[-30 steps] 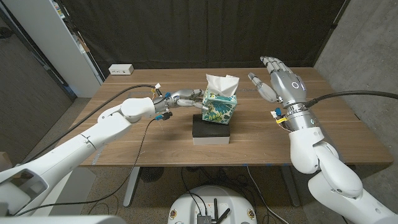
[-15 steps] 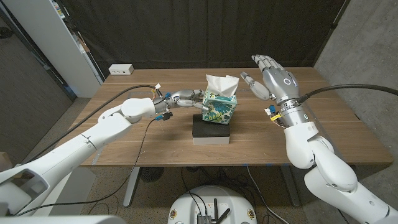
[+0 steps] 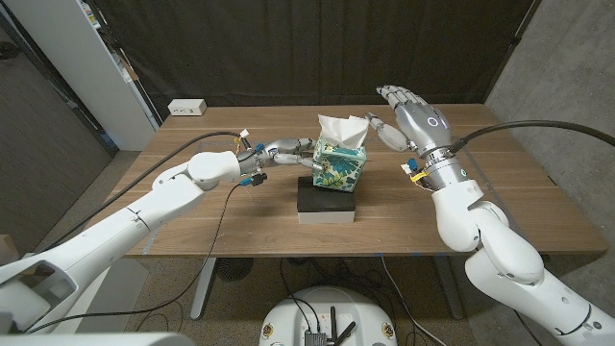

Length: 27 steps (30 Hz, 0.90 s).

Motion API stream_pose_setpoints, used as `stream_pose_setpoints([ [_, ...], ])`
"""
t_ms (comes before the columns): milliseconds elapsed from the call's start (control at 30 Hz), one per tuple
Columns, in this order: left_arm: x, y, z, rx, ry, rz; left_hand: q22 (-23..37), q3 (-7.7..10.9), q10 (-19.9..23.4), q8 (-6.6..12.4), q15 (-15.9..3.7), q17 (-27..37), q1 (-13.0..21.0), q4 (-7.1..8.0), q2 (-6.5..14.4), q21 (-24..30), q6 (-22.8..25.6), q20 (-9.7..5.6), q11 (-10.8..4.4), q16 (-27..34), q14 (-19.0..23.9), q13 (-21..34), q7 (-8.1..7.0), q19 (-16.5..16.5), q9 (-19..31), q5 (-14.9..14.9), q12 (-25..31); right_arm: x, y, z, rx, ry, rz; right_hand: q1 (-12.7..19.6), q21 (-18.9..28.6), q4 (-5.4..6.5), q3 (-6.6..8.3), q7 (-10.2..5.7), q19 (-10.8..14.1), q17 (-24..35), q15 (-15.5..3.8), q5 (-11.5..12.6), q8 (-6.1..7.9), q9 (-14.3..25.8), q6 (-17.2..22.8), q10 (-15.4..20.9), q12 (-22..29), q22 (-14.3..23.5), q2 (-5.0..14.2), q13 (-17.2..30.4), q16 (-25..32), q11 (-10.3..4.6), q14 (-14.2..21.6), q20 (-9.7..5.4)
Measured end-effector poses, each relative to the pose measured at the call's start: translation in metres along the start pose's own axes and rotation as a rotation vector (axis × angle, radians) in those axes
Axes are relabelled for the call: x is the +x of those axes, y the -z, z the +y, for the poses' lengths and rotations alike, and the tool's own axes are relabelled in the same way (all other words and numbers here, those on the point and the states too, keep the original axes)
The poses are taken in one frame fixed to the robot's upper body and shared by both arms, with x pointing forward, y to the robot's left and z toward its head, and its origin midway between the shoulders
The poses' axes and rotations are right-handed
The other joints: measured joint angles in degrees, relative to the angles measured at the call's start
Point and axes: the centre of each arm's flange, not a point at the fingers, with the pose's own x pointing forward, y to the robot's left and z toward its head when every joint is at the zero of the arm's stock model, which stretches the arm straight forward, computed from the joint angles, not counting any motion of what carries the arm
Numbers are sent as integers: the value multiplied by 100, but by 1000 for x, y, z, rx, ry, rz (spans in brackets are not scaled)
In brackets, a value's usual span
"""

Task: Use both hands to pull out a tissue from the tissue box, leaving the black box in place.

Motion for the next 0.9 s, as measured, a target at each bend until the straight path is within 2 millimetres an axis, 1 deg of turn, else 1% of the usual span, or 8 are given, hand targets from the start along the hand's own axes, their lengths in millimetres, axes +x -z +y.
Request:
stream_pose_setpoints([
  [300,0,0,0,0,1,0,0,-1,0,3,0,0,-15,-1,15,0,0,0,0,0,0,0,0,0,0,0,0,7,-1,3,10,-33,-11,333,-45,-143,129,-314,-81,49,-61,154,96,1,293,-133,0,27,-29,52,0,-132,-64,103],
  [433,0,0,0,0,2,1,0,-1,0,5,0,0,-15,-1,15,0,0,0,0,0,0,0,0,0,0,0,0,10,-1,4,13,-59,-15,565,-117,-189,176,-443,-200,62,-60,239,96,28,382,-316,-32,26,-38,78,-71,-130,-312,214],
  [567,1,0,0,0,2,2,0,-1,0,6,0,0,-15,-1,15,0,0,0,0,0,0,0,0,0,0,0,0,14,-2,4,15,-89,-20,665,-134,-192,247,-494,-307,81,3,322,96,27,433,-441,-49,26,-46,89,-122,-117,-454,201],
  [600,1,0,-1,-1,3,2,0,-2,0,6,0,0,-15,-1,15,0,0,0,0,0,0,0,0,0,0,0,0,15,-3,4,16,-103,-23,738,-134,-187,256,-493,-320,81,1,342,96,27,435,-473,-49,26,-100,101,-134,-119,-494,214],
  [667,1,0,-1,-1,3,1,0,-2,0,7,0,0,-15,-2,14,0,0,0,0,0,0,0,0,0,0,0,0,17,-3,5,17,-118,-25,800,-134,-206,275,-456,-370,81,23,376,96,27,471,-501,-49,22,-46,105,-145,-107,-536,222],
  [700,1,0,0,-2,3,1,0,-2,0,7,0,0,-15,-2,14,0,0,0,0,0,0,0,0,0,0,0,0,18,-3,5,18,-129,-26,872,-162,-222,308,-432,-391,79,65,415,96,45,496,-565,-52,18,-116,105,-179,-88,-577,243],
  [733,1,0,0,-2,3,1,0,-2,0,8,0,0,-15,-2,14,0,0,0,0,0,0,0,0,0,0,0,0,20,-4,5,18,-136,-29,944,-172,-218,319,-431,-434,73,85,442,96,53,497,-604,-70,13,-66,105,-199,-88,-597,242],
  [900,2,1,0,-5,4,4,0,-2,0,9,0,0,-14,-2,14,0,0,0,0,0,0,0,0,0,0,0,0,25,-4,6,21,-183,-36,1116,-177,-219,382,-431,-544,64,93,531,96,54,497,-766,-70,10,-135,105,-241,-47,-730,231],
])
